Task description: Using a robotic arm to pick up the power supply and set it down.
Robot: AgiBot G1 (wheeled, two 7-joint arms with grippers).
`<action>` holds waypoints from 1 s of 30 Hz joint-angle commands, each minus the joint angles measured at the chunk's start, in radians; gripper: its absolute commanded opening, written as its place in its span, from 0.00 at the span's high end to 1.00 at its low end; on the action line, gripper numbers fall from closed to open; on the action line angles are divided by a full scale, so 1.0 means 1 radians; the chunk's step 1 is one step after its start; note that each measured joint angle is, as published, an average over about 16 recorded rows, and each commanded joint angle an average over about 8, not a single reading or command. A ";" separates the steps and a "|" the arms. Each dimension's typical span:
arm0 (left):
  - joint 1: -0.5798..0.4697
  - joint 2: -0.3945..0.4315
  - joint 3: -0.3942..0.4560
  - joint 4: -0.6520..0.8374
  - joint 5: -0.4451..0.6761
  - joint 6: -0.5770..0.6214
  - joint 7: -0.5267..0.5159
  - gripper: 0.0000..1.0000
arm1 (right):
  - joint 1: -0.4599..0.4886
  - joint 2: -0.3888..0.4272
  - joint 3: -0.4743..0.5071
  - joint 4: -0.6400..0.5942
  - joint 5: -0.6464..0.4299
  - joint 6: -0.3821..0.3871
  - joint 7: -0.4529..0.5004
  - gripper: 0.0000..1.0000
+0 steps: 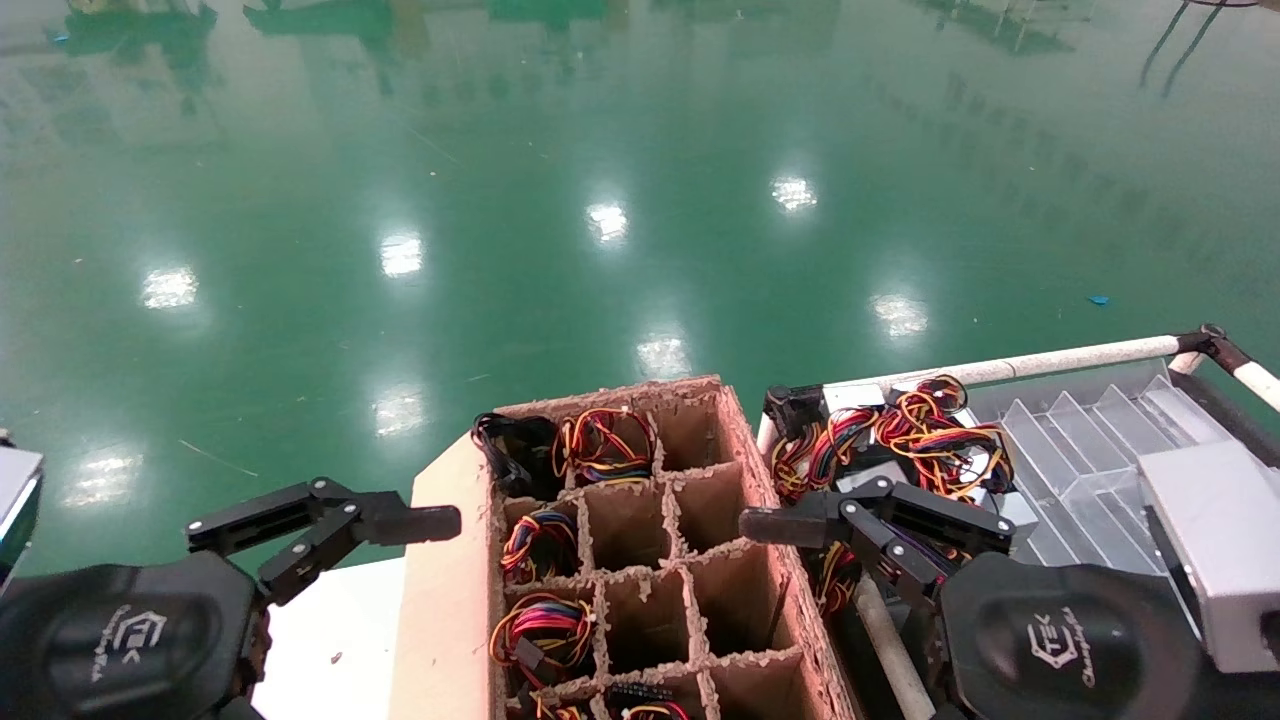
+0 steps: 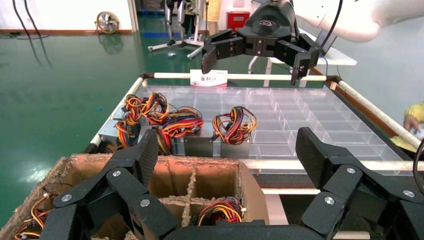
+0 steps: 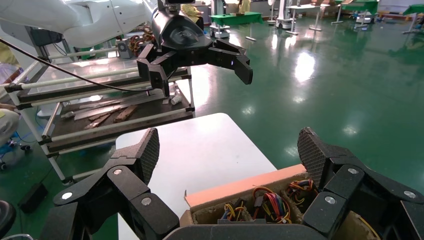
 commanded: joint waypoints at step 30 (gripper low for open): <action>0.000 0.000 0.000 0.001 0.000 0.000 0.000 1.00 | 0.042 0.009 -0.020 0.019 -0.161 0.133 -0.007 0.00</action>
